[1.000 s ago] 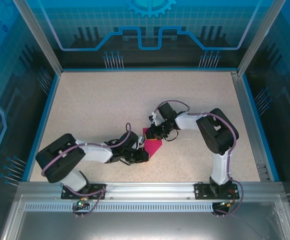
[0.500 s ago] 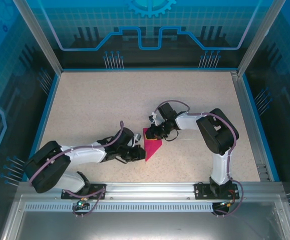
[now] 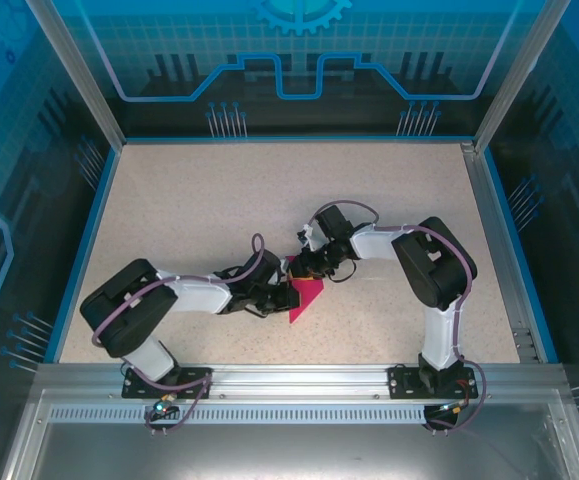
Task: Fold a paper plane with a square sheet of paper (pick it up from the middle)
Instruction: Fourth fold the wing at the center of the table.
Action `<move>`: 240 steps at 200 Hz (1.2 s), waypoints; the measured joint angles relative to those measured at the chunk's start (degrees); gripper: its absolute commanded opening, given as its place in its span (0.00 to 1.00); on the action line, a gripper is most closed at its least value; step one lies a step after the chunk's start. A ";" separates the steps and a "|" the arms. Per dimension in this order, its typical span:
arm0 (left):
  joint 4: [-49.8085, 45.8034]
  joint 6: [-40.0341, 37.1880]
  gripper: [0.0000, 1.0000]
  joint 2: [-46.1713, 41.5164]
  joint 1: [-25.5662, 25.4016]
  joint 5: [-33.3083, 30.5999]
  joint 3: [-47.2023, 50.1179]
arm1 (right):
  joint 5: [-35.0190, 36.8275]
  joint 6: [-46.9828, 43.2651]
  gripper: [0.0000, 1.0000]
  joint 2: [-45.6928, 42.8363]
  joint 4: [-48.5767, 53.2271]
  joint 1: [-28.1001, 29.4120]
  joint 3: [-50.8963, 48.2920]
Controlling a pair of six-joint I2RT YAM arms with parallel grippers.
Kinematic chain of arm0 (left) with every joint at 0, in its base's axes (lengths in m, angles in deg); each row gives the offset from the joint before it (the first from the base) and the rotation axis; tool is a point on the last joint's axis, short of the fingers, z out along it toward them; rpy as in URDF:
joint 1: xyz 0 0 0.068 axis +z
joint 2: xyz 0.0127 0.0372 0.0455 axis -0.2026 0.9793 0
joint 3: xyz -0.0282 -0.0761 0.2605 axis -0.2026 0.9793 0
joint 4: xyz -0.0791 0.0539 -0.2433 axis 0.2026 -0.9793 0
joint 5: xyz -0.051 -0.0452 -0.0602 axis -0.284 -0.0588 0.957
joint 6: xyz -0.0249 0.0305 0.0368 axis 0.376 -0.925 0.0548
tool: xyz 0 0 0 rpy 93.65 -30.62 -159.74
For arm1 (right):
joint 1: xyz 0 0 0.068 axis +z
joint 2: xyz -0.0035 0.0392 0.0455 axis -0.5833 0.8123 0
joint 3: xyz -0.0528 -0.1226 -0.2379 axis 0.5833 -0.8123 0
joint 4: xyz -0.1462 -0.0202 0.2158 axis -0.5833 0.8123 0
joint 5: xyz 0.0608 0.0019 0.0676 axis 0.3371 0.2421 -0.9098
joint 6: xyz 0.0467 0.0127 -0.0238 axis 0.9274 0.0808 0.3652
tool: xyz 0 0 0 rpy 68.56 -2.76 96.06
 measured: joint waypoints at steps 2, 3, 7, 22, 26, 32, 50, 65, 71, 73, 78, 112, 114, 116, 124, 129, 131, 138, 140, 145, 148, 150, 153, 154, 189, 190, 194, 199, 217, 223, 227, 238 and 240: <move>0.37 -0.15 0.04 0.13 0.00 0.04 0.09 | 0.04 0.00 0.23 0.00 0.00 0.00 -0.02; 0.44 -0.22 0.03 0.15 0.00 0.09 0.11 | 0.04 0.00 0.23 0.00 0.00 0.00 -0.02; 0.61 0.15 0.03 0.13 0.11 0.13 0.20 | 0.00 0.02 0.23 -0.04 0.00 0.00 -0.02; 2.95 0.81 0.00 -0.02 0.09 0.04 1.57 | 0.37 0.04 0.23 -0.28 0.04 0.00 -0.04; 3.78 1.14 0.00 -0.11 0.09 0.02 2.08 | 0.44 0.04 0.23 -0.33 0.02 0.00 -0.09; 5.03 1.22 0.00 -0.24 0.09 -0.13 2.82 | 0.63 0.02 0.24 -0.50 0.02 0.02 -0.15; 7.65 1.60 0.00 -0.90 0.09 -1.01 4.66 | 2.36 -0.04 0.24 -1.97 0.81 -0.09 -0.90; 8.98 1.79 0.00 -1.57 0.09 -1.60 5.86 | 4.00 -0.04 0.25 -4.28 2.16 -0.79 -1.90; 9.38 1.84 0.00 -1.73 0.09 -1.66 6.21 | 4.63 -0.07 0.25 -5.49 2.67 -1.18 -2.27; 9.46 1.84 0.00 -1.77 0.09 -1.68 6.32 | 4.70 -0.09 0.25 -5.99 2.86 -1.33 -2.45; 9.70 1.81 0.00 -1.81 0.09 -1.68 6.45 | 4.94 -0.11 0.24 -7.13 3.19 -1.68 -2.73; 9.81 1.29 0.00 -1.79 0.09 -1.64 6.45 | 4.96 -0.92 0.17 -11.54 3.67 -1.42 -3.23; 9.79 1.18 0.00 -1.79 0.09 -1.64 6.43 | 4.94 -0.98 0.16 -11.61 3.63 -1.27 -3.34; 9.79 1.09 0.00 -1.79 0.09 -1.64 6.43 | 4.94 -1.05 0.16 -11.65 3.56 -1.07 -3.41; 9.77 1.01 0.00 -1.77 0.09 -1.62 6.40 | 4.96 -1.14 0.14 -11.72 3.54 -0.13 -3.80; 9.77 0.94 0.00 -1.73 0.09 -1.62 6.38 | 5.01 -1.27 0.13 -11.67 3.63 0.52 -4.04; 9.79 0.94 0.00 -1.70 0.09 -1.62 6.38 | 5.01 -1.14 0.13 -11.67 3.63 0.72 -4.13; 9.81 0.92 0.00 -1.68 0.09 -1.60 6.36 | 5.22 -1.14 0.12 -11.63 3.65 1.68 -4.55; 9.81 0.94 0.00 -1.68 0.09 -1.60 6.36 | 5.29 -1.14 0.11 -11.63 3.69 1.84 -4.61; 9.79 0.92 0.00 -1.64 0.09 -1.60 6.34 | 5.44 -1.07 0.10 -11.54 3.61 2.43 -4.85; 9.79 0.92 0.00 -1.64 0.09 -1.60 6.32 | 5.53 -0.98 0.10 -11.41 3.48 2.75 -5.01; 9.79 0.92 0.00 -1.62 0.09 -1.57 6.29 | 5.51 -0.94 0.09 -11.34 3.39 2.86 -5.09; 9.77 0.92 0.00 -1.60 0.09 -1.57 6.27 | 5.53 -0.74 0.09 -11.28 3.08 3.08 -5.27; 9.77 0.92 0.00 -1.60 0.09 -1.57 6.27 | 5.57 -0.70 0.09 -11.19 3.02 3.15 -5.33; 9.73 0.92 0.00 -1.60 0.09 -1.53 6.27 | 4.76 -0.07 0.09 -8.28 1.05 3.72 -6.45; 9.73 0.92 0.00 -1.60 0.09 -1.53 6.27 | 4.76 -0.07 0.09 -8.04 0.98 3.76 -6.45; 9.73 0.92 0.00 -1.60 0.09 -1.53 6.27 | 4.74 -0.04 0.09 -7.65 0.74 3.85 -6.45; 9.73 0.92 0.00 -1.60 0.09 -1.53 6.27 | 4.76 0.00 0.09 -7.02 0.48 4.00 -6.45; 9.68 0.87 0.00 -1.51 0.09 -1.53 6.23 | 4.85 0.20 0.10 -5.31 0.09 4.07 -6.27; 9.51 0.87 0.00 -1.49 0.09 -1.42 6.14 | 4.98 0.20 0.10 -5.31 0.24 4.02 -6.14; 9.46 0.85 0.00 -1.44 0.09 -1.38 6.10 | 5.16 0.22 0.10 -5.29 0.44 4.07 -6.03; 9.35 0.72 0.00 -1.29 0.11 -1.18 6.01 | 5.73 0.37 0.10 -5.18 1.16 4.15 -5.57; 9.35 0.72 0.00 -1.27 0.11 -1.16 6.01 | 5.84 0.39 0.10 -5.14 1.31 4.15 -5.49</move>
